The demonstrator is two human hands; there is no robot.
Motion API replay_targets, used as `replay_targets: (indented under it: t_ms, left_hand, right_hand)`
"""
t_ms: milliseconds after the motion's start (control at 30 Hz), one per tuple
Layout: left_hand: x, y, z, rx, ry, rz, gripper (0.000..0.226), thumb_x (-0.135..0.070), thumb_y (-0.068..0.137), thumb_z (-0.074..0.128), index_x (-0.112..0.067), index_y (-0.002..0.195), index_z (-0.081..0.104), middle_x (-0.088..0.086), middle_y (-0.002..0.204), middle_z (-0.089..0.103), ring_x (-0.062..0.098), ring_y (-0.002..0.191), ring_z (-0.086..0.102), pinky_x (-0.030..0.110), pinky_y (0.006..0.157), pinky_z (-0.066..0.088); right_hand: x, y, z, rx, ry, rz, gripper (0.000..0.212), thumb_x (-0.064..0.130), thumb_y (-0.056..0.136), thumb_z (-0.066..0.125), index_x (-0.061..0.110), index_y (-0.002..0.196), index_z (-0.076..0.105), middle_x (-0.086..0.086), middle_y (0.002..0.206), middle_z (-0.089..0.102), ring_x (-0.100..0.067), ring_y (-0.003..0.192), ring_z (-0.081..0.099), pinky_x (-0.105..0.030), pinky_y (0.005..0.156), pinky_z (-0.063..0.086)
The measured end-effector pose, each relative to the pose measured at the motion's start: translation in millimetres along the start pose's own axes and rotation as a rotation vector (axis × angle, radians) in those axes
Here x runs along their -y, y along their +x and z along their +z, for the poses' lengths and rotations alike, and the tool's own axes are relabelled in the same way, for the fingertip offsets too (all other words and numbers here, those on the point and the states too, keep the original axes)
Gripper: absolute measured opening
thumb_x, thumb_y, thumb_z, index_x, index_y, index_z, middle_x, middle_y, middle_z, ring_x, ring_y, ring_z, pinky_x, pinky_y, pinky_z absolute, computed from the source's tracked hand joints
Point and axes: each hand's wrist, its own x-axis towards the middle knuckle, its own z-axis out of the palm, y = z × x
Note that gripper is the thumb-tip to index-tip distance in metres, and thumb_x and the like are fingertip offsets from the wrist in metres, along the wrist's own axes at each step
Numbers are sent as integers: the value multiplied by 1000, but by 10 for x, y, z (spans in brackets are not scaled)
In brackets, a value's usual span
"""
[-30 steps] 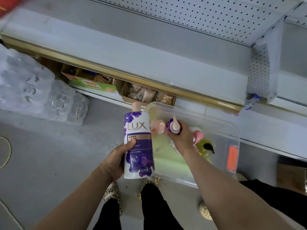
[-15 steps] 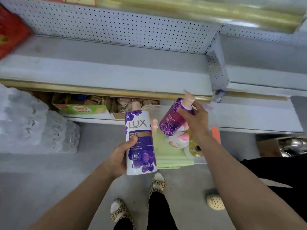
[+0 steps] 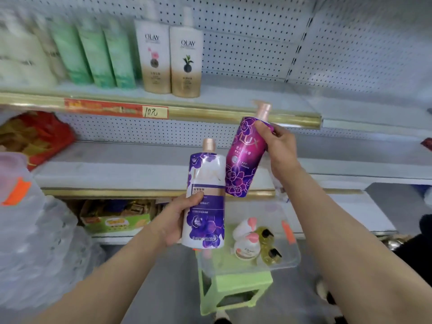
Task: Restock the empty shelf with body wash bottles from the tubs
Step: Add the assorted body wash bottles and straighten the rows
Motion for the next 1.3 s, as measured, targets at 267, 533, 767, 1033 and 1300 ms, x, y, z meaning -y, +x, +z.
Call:
replay_targets:
  t_ms: [267, 533, 767, 1033, 1300]
  left_hand:
    - [-628, 125, 91, 31, -1, 165, 88, -35, 44, 96, -5, 119, 62, 22, 110, 69, 32, 88, 71, 43, 76, 59]
    - [-1211, 603, 215, -106, 47, 312, 97, -42, 38, 97, -3, 121, 63, 22, 112, 69, 31, 90, 71, 43, 81, 60]
    - [-1352, 957, 314, -153, 47, 390, 98, -43, 43, 95, -4, 125, 59, 24, 117, 66, 35, 97, 68, 46, 83, 58]
    - [-1348, 1155, 299, -214, 38, 377, 99, -41, 52, 93, -3, 133, 51, 26, 123, 62, 39, 101, 66, 50, 91, 53]
    - [-1440, 1236, 246, -223, 59, 356, 97, -40, 53, 93, -3, 132, 52, 26, 122, 63, 38, 101, 66, 50, 90, 53]
  right_hand:
    - [810, 626, 343, 104, -32, -195, 34, 33, 86, 75, 7, 108, 70, -6, 97, 76, -14, 80, 72, -22, 67, 54]
    - [1246, 1600, 549, 195, 14, -282, 37, 34, 86, 75, 5, 108, 69, -8, 99, 76, -13, 79, 72, -19, 64, 53]
    - [1063, 2389, 681, 281, -34, -305, 49, 28, 83, 79, 5, 124, 63, -9, 109, 73, -17, 92, 74, -30, 77, 59]
    - [682, 2920, 891, 339, -63, -269, 49, 24, 85, 78, 11, 129, 62, -4, 110, 71, -15, 97, 69, -31, 86, 57]
    - [608, 3127, 793, 450, -213, -249, 61, 26, 83, 80, 21, 136, 49, 3, 108, 68, -8, 95, 66, -24, 78, 55]
